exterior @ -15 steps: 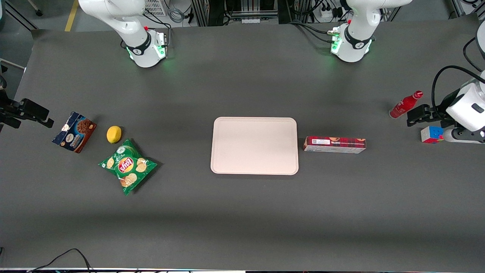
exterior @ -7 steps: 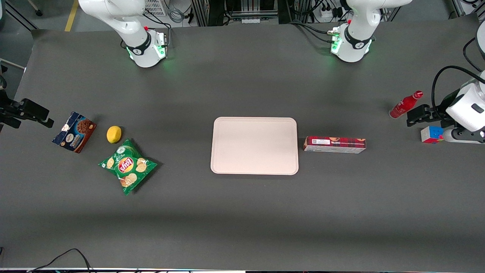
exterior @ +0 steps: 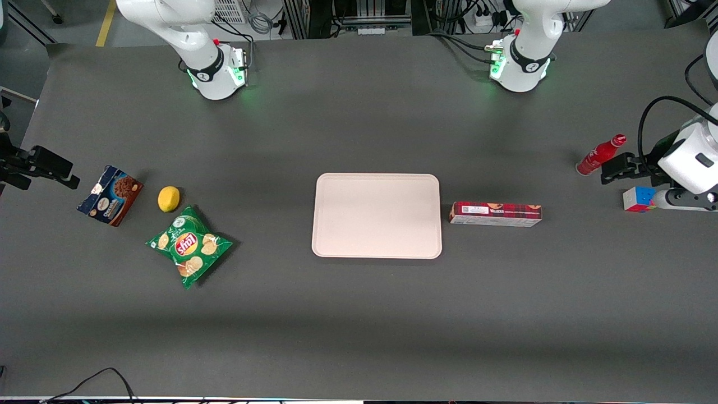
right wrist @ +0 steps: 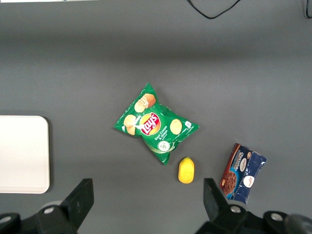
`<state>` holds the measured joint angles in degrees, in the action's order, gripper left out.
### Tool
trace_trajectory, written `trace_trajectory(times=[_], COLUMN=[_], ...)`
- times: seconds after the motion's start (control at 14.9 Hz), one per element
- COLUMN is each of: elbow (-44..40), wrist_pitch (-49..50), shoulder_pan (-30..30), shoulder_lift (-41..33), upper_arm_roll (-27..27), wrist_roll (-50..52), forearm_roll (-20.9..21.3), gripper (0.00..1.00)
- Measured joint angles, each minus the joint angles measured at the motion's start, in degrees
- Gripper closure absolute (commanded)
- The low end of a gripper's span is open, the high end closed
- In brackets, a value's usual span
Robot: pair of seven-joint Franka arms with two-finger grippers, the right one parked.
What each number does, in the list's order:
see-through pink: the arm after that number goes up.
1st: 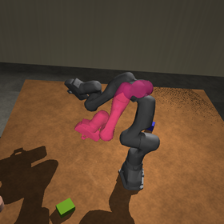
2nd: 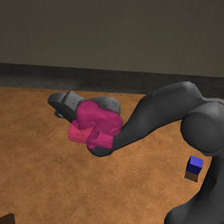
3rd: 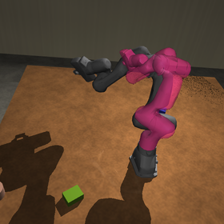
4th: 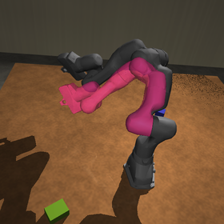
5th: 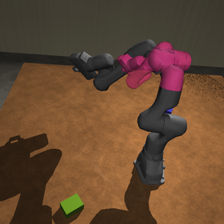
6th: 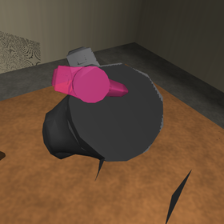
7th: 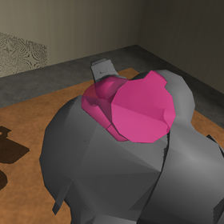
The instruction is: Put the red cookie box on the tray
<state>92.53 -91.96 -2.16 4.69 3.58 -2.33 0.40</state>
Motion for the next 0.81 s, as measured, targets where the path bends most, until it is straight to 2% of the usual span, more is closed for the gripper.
trace_trajectory(times=[0.47, 0.81], elbow=[-0.01, 0.00], wrist_pitch=[1.34, 3.26], shoulder_pan=[0.04, 0.29], shoulder_lift=[0.02, 0.07], upper_arm_roll=[0.34, 6.07], wrist_roll=[-0.01, 0.88], forearm_roll=[0.00, -0.06], gripper=[0.00, 0.00])
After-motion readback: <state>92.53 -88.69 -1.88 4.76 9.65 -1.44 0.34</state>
